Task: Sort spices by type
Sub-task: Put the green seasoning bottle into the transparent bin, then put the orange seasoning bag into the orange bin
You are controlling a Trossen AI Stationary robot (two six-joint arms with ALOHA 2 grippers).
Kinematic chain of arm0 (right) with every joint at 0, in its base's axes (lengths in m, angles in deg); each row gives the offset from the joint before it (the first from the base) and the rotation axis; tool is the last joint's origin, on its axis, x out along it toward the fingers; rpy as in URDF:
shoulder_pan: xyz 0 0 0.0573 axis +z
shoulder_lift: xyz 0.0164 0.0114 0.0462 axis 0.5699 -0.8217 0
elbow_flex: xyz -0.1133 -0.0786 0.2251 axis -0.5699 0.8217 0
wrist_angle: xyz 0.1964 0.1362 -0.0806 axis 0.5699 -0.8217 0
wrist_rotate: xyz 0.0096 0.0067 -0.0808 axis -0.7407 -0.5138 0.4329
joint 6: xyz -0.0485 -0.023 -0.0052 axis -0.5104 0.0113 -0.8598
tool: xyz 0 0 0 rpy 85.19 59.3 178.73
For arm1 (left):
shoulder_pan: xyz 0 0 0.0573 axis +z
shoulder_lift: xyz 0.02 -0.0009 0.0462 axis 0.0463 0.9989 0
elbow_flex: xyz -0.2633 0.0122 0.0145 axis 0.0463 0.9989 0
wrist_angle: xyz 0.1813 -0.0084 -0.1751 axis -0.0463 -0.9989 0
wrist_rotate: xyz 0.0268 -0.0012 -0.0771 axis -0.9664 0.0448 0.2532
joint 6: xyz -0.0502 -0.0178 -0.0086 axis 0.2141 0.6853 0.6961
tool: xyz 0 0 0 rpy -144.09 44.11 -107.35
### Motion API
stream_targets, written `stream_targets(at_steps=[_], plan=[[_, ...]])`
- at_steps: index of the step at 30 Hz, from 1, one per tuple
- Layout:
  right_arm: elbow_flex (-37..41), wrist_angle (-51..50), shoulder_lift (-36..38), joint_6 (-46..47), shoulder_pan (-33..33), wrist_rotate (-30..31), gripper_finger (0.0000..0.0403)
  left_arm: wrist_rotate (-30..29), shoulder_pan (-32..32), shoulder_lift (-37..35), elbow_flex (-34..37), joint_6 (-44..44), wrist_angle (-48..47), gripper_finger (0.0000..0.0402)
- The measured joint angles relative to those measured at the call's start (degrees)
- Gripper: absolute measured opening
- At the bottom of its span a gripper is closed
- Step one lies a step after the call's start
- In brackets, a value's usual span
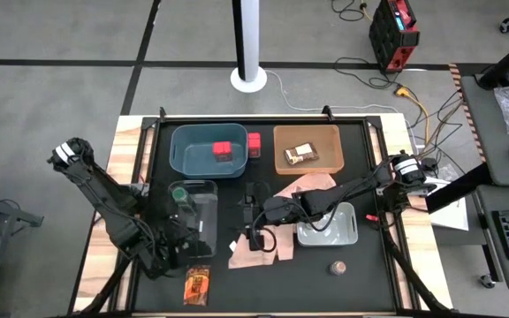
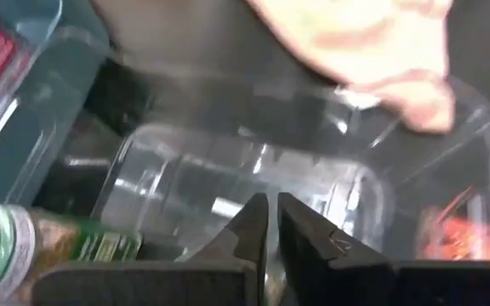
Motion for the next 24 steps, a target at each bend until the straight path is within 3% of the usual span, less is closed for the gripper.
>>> stream_targets(at_steps=[10,24], plan=[[0.0,-0.3,0.0,0.0,0.0,0.0,0.0256,0.6,0.0,1.5,0.2,2.5,-2.3,0.0001],[0.0,-0.5,0.0,-1.0,0.0,0.0,0.0272,1.1,0.0,1.3,-1.0,1.8,-4.4,0.0]])
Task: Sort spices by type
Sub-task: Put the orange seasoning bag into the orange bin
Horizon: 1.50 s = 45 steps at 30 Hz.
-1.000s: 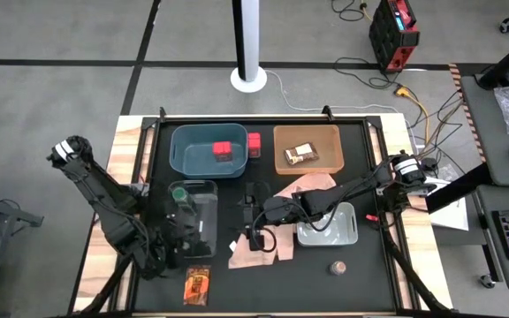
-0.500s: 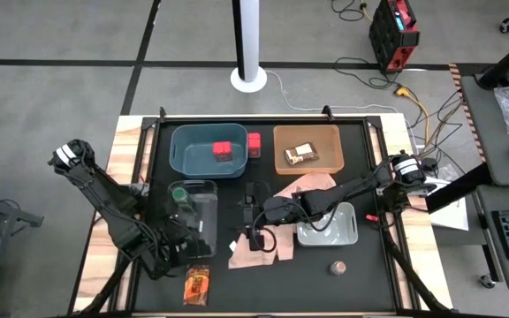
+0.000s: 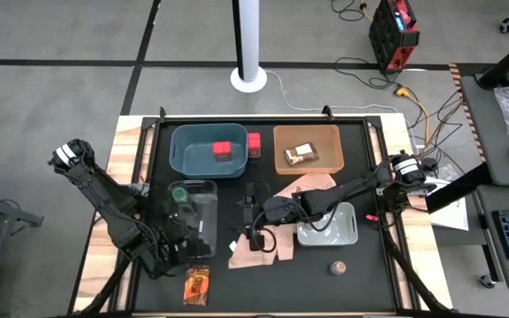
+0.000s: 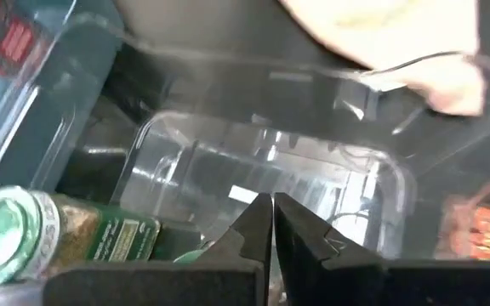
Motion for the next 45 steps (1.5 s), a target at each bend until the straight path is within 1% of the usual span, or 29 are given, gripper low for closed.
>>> stream_targets(at_steps=[4,7,12,14,18,22,24,30,34,36,39,43,45], plan=[[0.0,-1.4,0.5,0.1,0.3,0.1,0.0264,-0.7,0.0,0.0,-4.5,-3.2,-3.2,0.0],[0.0,-2.8,1.0,0.1,0.8,1.0,0.0255,-3.3,0.0,-0.1,-8.6,-3.4,-6.7,0.0],[0.1,-7.0,2.6,1.1,1.6,2.5,0.0241,-3.7,0.0,0.2,-14.0,-5.1,-7.3,0.0],[0.1,-9.7,4.0,2.6,2.1,2.6,0.0237,-0.9,-0.1,0.7,-16.0,-5.1,-7.2,0.0],[0.1,-16.8,7.1,4.9,4.4,3.7,0.023,7.7,-0.9,2.9,-19.8,-4.0,-6.4,0.0],[0.1,-22.4,9.8,7.2,7.4,6.5,0.0227,13.9,-2.6,7.7,-24.9,-4.2,-5.4,0.0],[0.1,-23.8,11.4,8.5,8.8,6.6,0.0226,16.6,-3.5,10.6,-28.0,-4.2,-5.0,0.0],[0.1,-27.6,14.6,12.3,12.5,6.6,0.0226,18.3,-5.6,20.9,-35.4,-2.8,-5.1,0.0002],[0.1,-29.6,16.0,15.3,15.1,6.6,0.0226,19.6,-6.4,27.5,-38.6,-0.4,-5.4,0.0029],[0.1,-30.3,16.1,16.6,16.4,6.6,0.0226,19.8,-6.8,30.5,-39.8,0.9,-5.5,0.0051],[0.1,-30.3,16.0,17.9,18.2,6.6,0.0226,21.8,-7.3,34.6,-42.4,1.7,-5.1,0.0093],[0.1,-30.3,15.9,19.2,20.2,6.6,0.0226,22.1,-8.4,40.9,-47.5,-0.9,-5.1,0.0149],[0.1,-30.3,15.8,19.4,21.1,6.6,0.0226,22.2,-8.7,44.3,-50.2,-2.9,-5.9,0.017]])
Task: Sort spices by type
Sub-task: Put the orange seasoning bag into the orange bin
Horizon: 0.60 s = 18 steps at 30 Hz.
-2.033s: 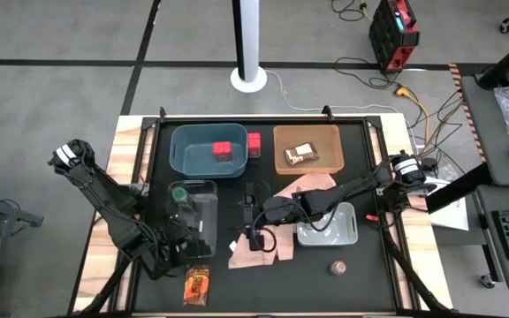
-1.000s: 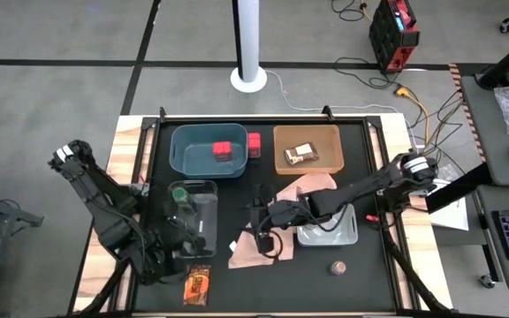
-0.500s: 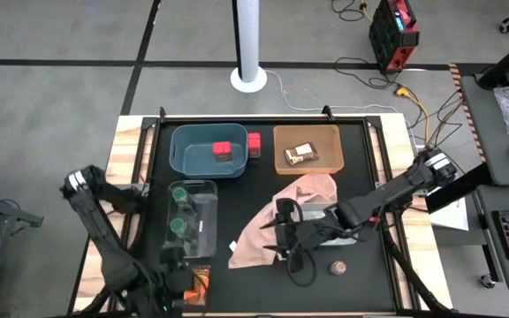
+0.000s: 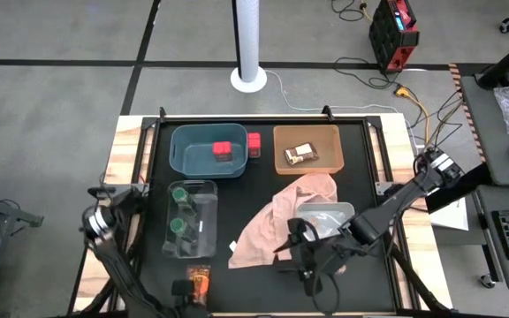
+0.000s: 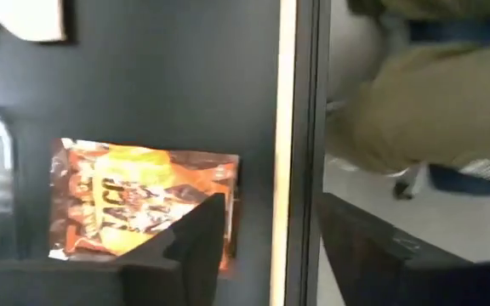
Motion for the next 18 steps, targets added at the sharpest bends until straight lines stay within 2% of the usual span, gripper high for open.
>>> stream_targets(at_steps=[3,8,18], plan=[[0.0,0.1,0.0,0.0,1.0,0.1,0.0226,-0.7,0.0,4.6,-3.8,0.2,-5.5,0.0189],[0.0,0.3,0.0,-0.5,1.3,0.5,0.0226,-0.9,0.1,9.2,-6.6,1.8,-13.3,0.0193],[0.0,0.3,-0.1,-2.3,1.3,1.5,0.0226,0.0,-0.1,9.6,-2.7,4.2,-12.1,0.0162]])
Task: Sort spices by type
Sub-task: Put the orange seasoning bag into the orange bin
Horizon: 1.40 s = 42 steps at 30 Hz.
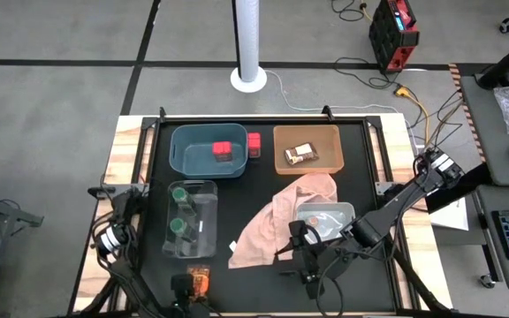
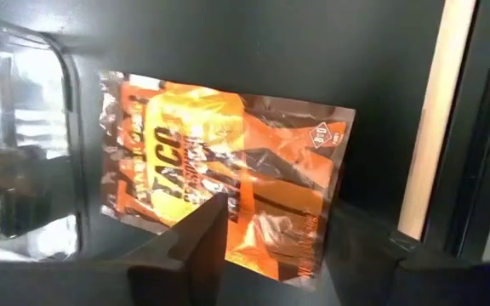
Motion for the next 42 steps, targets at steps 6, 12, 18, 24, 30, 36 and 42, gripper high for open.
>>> stream_targets(at_steps=[6,12,18,24,30,36,42], plan=[[0.0,0.0,0.0,0.0,0.0,0.0,0.0226,-0.1,-0.1,-0.1,1.1,-1.6,2.2,0.01],[0.0,0.0,0.0,0.3,0.0,0.0,0.0226,0.3,-0.2,-0.4,0.3,-3.8,2.5,0.0016],[0.0,-0.8,0.0,0.2,0.3,0.0,0.0226,0.4,-0.2,-1.2,-8.2,-6.6,-0.7,0.0007],[0.0,-0.9,-1.1,-5.3,2.1,0.0,0.0226,-13.7,-1.2,-1.4,-24.3,-15.3,-7.5,0.0006],[0.0,4.5,-4.7,-17.2,4.0,5.6,0.0226,-22.7,-0.2,-2.3,-31.7,-28.4,-11.0,0.0004],[0.0,13.4,-6.9,-30.8,4.1,6.5,0.0226,-23.2,2.6,-3.0,-31.0,-40.0,-9.6,0.0003],[0.0,17.1,-6.9,-42.6,3.1,6.6,0.0226,-23.1,5.3,-3.0,-31.0,-46.1,-9.3,0.0003]])
